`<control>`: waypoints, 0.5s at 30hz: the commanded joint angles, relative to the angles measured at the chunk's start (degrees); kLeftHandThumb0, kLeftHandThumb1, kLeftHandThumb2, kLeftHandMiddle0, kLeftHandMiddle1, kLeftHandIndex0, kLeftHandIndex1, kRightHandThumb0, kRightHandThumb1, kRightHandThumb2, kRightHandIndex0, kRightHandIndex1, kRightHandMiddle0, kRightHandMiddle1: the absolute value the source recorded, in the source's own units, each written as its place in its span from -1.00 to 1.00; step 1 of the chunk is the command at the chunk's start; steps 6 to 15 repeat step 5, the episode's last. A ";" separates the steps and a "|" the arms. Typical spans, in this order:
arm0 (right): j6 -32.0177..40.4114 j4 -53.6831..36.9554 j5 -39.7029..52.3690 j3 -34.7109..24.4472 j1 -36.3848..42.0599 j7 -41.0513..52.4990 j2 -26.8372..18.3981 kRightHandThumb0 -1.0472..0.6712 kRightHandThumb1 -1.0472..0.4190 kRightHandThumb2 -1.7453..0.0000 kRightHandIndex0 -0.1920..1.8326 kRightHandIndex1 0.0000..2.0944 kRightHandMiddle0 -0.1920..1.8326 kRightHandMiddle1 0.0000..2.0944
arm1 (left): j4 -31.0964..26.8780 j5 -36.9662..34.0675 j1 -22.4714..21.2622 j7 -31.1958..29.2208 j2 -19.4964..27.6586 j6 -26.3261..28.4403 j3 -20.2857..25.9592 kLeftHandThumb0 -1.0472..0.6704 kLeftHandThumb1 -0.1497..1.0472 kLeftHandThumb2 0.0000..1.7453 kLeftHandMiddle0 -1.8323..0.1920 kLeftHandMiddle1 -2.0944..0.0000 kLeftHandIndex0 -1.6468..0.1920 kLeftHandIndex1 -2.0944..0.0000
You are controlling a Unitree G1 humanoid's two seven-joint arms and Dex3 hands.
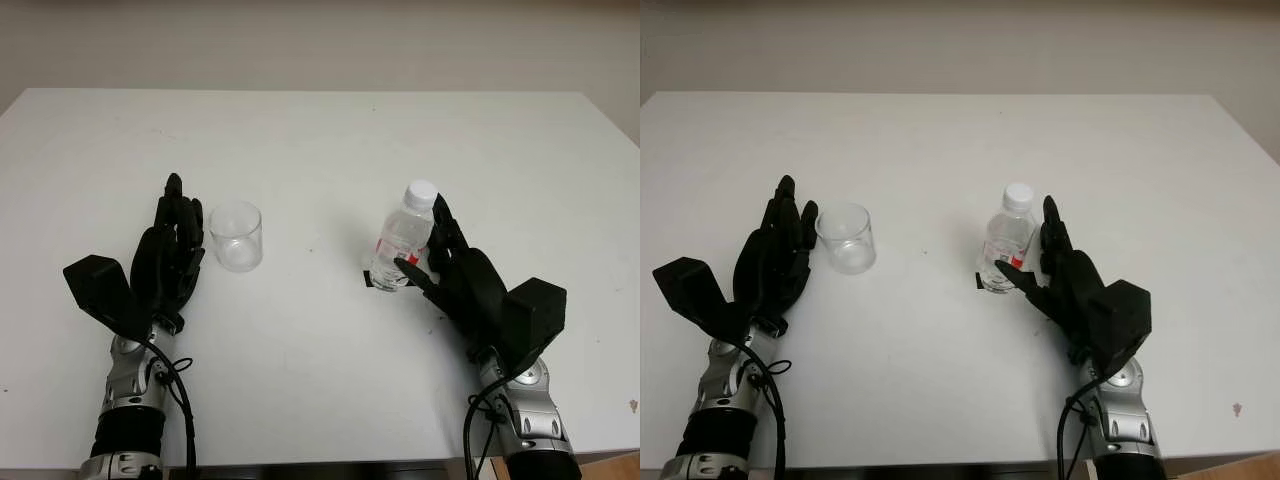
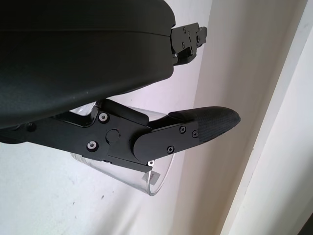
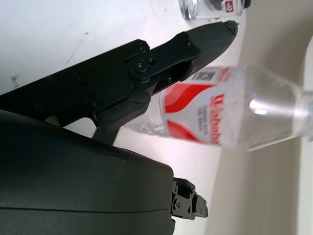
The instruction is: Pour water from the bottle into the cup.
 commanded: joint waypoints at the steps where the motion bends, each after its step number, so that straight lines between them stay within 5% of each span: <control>1: -1.95 -1.97 -1.37 1.19 0.43 -0.75 0.48 -0.95 -0.85 0.93 -1.00 -1.00 -1.00 -1.00 | 0.19 0.07 -1.15 0.02 0.23 -0.17 -0.04 -0.61 1.00 -0.30 0.92 0.95 0.95 0.94; 15: -4.63 -2.16 -2.96 2.88 0.16 -1.32 0.92 -0.93 -0.87 0.93 -1.00 -1.00 -1.00 -1.00 | -0.11 0.03 -1.07 0.16 0.30 0.11 0.02 -0.61 1.00 -0.29 0.91 0.94 0.95 0.94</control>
